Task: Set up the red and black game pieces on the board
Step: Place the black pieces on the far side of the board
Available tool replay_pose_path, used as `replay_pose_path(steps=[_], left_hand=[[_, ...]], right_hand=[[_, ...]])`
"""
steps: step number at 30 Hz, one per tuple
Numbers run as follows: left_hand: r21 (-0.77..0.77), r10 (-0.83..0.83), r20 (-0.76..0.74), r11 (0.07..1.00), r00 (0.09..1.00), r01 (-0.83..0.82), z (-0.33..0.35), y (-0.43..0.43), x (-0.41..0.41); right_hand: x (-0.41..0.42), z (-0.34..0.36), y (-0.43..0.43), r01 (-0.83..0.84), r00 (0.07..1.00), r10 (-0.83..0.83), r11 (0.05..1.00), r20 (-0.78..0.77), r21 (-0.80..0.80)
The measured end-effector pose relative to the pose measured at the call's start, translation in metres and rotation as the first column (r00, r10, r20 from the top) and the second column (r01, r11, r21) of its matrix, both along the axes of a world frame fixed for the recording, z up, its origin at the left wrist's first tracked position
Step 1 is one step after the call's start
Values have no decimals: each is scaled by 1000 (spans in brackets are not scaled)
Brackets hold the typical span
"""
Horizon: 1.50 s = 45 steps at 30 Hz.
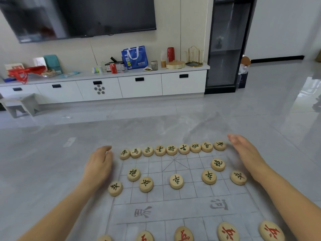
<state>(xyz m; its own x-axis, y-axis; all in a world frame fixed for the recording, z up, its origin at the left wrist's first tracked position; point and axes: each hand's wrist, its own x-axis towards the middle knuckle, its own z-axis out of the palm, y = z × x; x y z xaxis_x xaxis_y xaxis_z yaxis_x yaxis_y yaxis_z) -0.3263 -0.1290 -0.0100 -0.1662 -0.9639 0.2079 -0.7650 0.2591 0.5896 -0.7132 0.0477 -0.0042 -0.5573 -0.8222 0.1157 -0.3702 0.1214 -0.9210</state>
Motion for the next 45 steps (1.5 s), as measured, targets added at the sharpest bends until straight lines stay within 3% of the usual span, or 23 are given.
replay_pose_path(steps=[2,5,9,12,16,21,26,32,34,37,45], left_hand=[[17,12,45,1000,999,-13,-14,1,21],[-1,-24,159,1000,987,25,-25,2,30],[-75,-47,288,995,956,72,-25,5,24],[-97,-14,307,994,952,47,-24,6,23],[-111,-2,315,993,949,39,-24,7,21],[-130,-18,312,990,950,62,-24,8,21],[-55,-52,316,996,947,73,-20,8,21],[-22,-86,267,995,960,95,-18,10,22],[-30,-143,180,988,973,151,-16,9,20],[22,-185,-95,982,978,187,-13,11,12],[-45,-190,-135,982,972,186,-20,10,9]], right_hand=[[2,10,-5,38,997,-38,999,61,6],[24,17,-24,31,983,-16,996,-181,82],[73,13,-62,-54,816,208,956,-539,287],[94,13,-85,-57,707,318,916,-632,397],[102,10,-100,-36,650,357,896,-671,442],[99,6,-99,-45,663,346,904,-664,426],[95,6,-98,-36,666,356,893,-656,448],[79,20,-78,-28,749,306,901,-588,432],[64,21,-66,8,755,282,899,-592,438],[46,19,-53,45,767,258,892,-587,451],[38,9,-63,115,740,236,878,-630,464]])
